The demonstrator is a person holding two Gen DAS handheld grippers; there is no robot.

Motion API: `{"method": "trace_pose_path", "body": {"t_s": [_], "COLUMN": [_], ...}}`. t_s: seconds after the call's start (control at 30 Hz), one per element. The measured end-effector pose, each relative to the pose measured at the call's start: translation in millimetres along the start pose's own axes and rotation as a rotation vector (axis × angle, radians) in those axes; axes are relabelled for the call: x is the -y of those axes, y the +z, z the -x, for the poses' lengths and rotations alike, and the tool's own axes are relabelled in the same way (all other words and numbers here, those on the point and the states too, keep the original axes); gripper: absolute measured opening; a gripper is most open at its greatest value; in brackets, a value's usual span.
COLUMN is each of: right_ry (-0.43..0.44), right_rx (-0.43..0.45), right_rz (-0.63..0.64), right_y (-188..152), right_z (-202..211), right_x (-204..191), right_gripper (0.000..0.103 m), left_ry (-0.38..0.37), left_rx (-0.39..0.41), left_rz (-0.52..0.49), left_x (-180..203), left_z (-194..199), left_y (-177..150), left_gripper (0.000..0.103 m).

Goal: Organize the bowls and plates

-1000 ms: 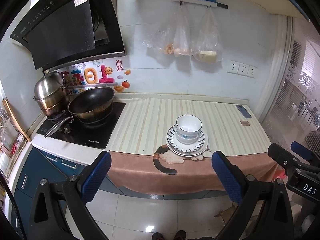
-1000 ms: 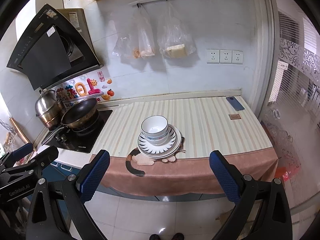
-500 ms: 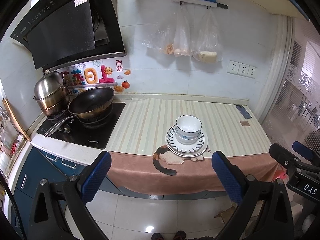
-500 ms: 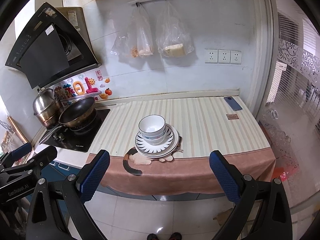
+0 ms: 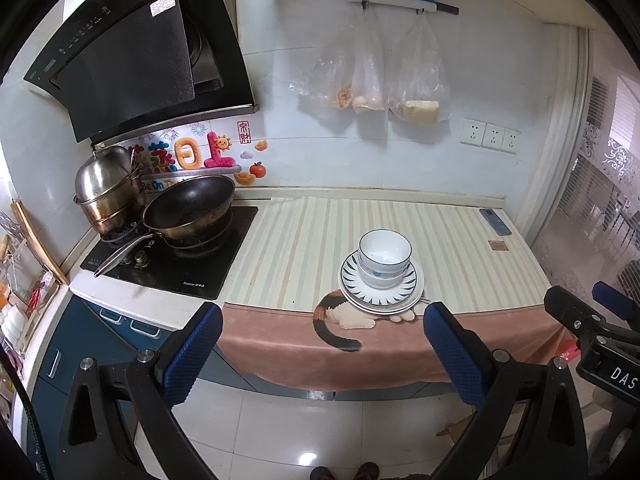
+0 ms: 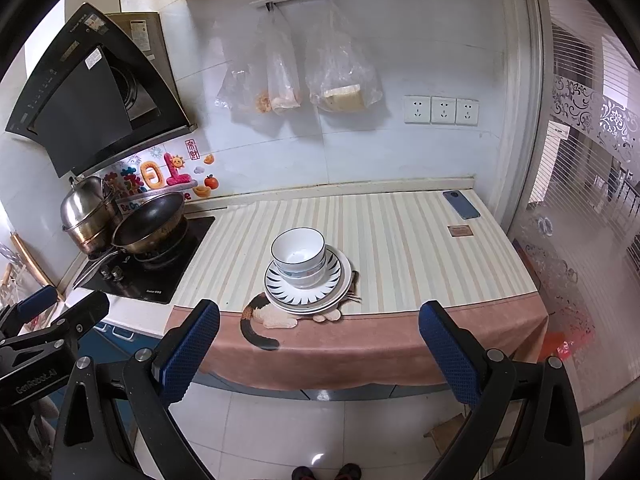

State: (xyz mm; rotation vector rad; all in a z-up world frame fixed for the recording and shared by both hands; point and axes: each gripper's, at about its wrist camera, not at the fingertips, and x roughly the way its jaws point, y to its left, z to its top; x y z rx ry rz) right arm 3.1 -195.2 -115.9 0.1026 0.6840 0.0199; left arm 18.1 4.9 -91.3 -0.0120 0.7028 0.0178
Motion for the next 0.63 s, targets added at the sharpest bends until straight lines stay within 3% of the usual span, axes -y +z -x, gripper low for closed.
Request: {"method": "trace_pose_path", "body": {"t_s": [0.63], "right_ry": [-0.002], "right_rx": [-0.005], "right_rz": [0.000], "right_y": [-2.6], "right_z": [-4.3], "right_x": [0.1], "right_gripper": [0.102], "left_ry": [-0.014], "left_rx": [-0.004], "left_rz": [0.005], "left_x": [-8.1], "left_z": [-7.0], "left_y": [1.0], "left_gripper": [0.103]}}
